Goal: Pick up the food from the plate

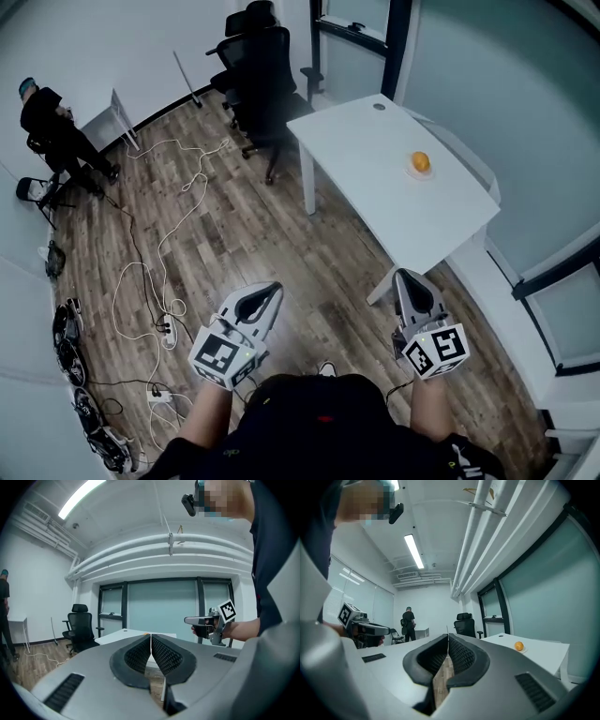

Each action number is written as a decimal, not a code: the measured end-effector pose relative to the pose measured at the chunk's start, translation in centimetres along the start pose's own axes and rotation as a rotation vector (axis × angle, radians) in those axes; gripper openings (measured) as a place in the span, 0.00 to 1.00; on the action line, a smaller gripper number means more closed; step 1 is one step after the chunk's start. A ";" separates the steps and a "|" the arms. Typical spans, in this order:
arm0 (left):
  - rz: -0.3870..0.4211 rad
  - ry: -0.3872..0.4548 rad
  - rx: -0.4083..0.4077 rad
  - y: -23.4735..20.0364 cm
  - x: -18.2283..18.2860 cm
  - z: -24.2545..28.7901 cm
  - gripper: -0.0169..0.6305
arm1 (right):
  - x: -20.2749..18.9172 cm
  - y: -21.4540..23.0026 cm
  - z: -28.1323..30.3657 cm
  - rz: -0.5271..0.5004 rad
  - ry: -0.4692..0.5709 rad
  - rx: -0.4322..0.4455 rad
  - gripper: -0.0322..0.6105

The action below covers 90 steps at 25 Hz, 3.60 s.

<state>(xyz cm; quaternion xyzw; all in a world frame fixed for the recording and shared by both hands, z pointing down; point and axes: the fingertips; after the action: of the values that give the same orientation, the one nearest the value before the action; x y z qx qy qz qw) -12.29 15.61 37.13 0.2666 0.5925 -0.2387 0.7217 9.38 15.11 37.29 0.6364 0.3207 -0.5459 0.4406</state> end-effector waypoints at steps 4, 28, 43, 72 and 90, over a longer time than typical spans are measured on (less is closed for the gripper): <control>-0.001 0.009 0.025 -1.7 0.5 3.8 0.06 | 0.3 4.0 2.5 0.008 -0.001 -0.006 0.09; 0.013 0.018 -0.204 -28.7 -0.9 26.9 0.06 | 1.7 15.1 27.9 -0.038 0.002 -0.296 0.09; -0.034 0.016 -0.338 -37.5 -2.6 35.9 0.06 | 1.6 18.5 36.6 -0.059 -0.035 -0.433 0.09; 0.020 -0.099 -0.589 -23.0 1.4 68.6 0.06 | 0.6 52.0 34.8 -0.005 -0.098 -0.612 0.09; -0.064 -0.282 -0.673 -26.8 -8.7 79.2 0.06 | -17.2 66.8 43.6 -0.001 -0.722 -0.586 0.62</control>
<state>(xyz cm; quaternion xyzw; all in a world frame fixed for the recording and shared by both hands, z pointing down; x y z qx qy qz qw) 26.08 -56.99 55.32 -0.0398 0.5405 -0.0874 0.8358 47.40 -50.46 67.45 0.2540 0.2878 -0.6193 0.6849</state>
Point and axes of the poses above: the fingertips, and each gripper's own axes: z forward along the fingers, y to its right, x out of its top, and after that the axes turned 6 degrees about z, right-handed
